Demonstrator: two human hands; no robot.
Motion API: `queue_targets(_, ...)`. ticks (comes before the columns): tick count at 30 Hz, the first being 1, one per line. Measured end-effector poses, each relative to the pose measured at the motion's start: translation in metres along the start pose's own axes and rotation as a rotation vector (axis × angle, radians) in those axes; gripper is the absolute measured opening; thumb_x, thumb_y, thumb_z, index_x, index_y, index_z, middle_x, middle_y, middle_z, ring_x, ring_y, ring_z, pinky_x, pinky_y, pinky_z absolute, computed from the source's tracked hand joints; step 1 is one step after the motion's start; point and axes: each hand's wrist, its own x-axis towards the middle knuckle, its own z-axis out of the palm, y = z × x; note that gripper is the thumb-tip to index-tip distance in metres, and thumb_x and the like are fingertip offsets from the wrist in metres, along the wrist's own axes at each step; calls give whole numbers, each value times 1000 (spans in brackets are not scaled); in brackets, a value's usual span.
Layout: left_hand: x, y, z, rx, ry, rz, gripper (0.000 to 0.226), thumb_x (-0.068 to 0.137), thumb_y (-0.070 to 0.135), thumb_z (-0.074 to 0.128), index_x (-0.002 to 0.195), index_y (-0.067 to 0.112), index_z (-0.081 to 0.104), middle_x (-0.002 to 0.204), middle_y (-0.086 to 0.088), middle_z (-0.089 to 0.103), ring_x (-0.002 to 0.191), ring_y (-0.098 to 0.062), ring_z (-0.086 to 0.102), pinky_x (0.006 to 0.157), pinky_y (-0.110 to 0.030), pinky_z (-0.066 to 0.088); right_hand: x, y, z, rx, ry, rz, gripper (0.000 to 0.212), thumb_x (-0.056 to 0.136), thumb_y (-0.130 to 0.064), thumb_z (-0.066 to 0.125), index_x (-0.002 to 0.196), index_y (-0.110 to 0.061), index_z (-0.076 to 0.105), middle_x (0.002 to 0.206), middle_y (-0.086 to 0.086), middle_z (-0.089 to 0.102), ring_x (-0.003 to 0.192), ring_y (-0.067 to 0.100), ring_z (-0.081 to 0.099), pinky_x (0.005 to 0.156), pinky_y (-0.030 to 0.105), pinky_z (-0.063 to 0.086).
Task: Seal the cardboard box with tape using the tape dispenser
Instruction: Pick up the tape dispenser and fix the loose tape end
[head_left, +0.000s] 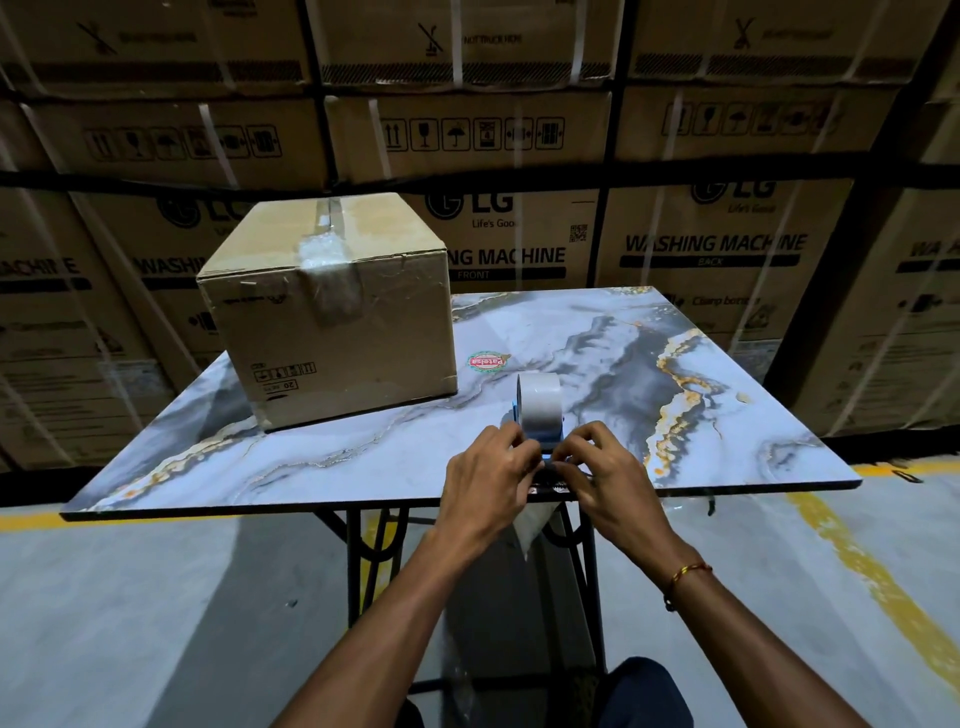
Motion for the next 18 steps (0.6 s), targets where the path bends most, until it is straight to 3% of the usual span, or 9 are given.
queue_targets(5, -1, 1, -3, 42, -7, 77, 12, 81, 21, 68, 81, 20, 56, 86, 3, 56, 77, -21, 53, 45, -27, 26, 2, -3, -1, -40, -1, -11, 7, 96, -30, 61, 91, -25, 58, 101, -6, 52, 66, 21, 55, 57, 43, 49)
queue_targets(12, -1, 5, -5, 137, -17, 109, 18, 71, 10, 74, 78, 18, 59, 79, 2, 56, 72, -20, 54, 49, -27, 20, 0, -7, -1, -95, 28, -28, 12, 100, -27, 54, 91, -19, 57, 100, -1, 54, 71, 27, 59, 57, 45, 49)
queue_targets(18, -8, 2, -1, 91, 42, 95, 12, 77, 16, 76, 81, 18, 65, 78, 2, 59, 72, -19, 56, 49, -27, 31, 3, 0, -2, -86, -3, -56, 5, 97, -28, 59, 99, -24, 58, 105, -5, 55, 74, 25, 61, 59, 44, 51)
